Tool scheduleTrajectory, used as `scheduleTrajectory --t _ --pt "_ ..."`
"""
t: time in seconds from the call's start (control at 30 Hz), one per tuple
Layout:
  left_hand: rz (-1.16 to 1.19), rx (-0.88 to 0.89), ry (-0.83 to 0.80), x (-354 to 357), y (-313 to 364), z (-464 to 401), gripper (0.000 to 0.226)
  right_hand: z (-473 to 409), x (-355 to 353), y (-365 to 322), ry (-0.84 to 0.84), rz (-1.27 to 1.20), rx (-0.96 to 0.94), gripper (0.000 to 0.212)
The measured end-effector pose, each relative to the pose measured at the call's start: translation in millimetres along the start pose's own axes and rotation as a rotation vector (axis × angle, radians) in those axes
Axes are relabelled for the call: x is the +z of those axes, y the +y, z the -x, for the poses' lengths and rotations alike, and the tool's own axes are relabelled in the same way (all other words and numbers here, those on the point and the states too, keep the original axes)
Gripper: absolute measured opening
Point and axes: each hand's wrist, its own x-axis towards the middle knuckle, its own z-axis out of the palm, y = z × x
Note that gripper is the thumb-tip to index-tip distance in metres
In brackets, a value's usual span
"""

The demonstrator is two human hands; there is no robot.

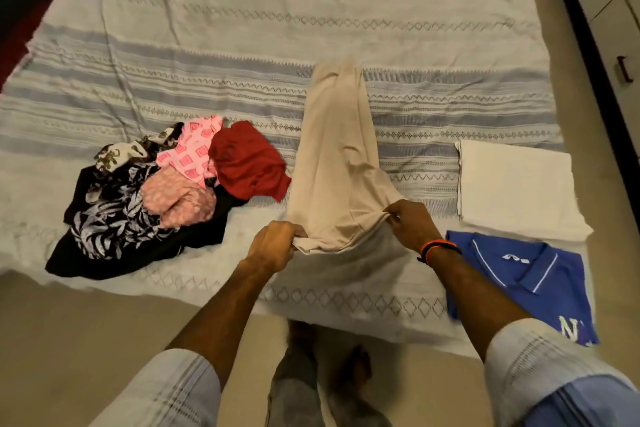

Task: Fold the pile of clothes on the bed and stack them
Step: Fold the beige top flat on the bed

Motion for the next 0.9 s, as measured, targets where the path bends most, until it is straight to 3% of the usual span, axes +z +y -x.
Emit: scheduleTrajectory --t 0.2,0.5,0.6,0.77,0.9 --pt "-0.029 -0.040 -0.050 59 -6 9 0.029 2 49 34 -0.055 0.086 -0.002 0.023" --pt "-0.295 0.008 -0.136 111 -21 0 0.031 -8 115 71 -0.032 0.136 0.037 0.015" --pt "-0.327 -0.008 -0.251 122 -26 1 0.041 -7 127 77 -0.071 0.076 0.068 0.011" --pt "-0.339 -0.023 -0.390 132 -20 2 0.063 4 130 79 -0.159 0.002 0.129 0.028" --pt "-0.306 -0.045 -0.423 131 -11 -2 0.065 9 131 79 -0.083 -0.099 0.190 0.033"
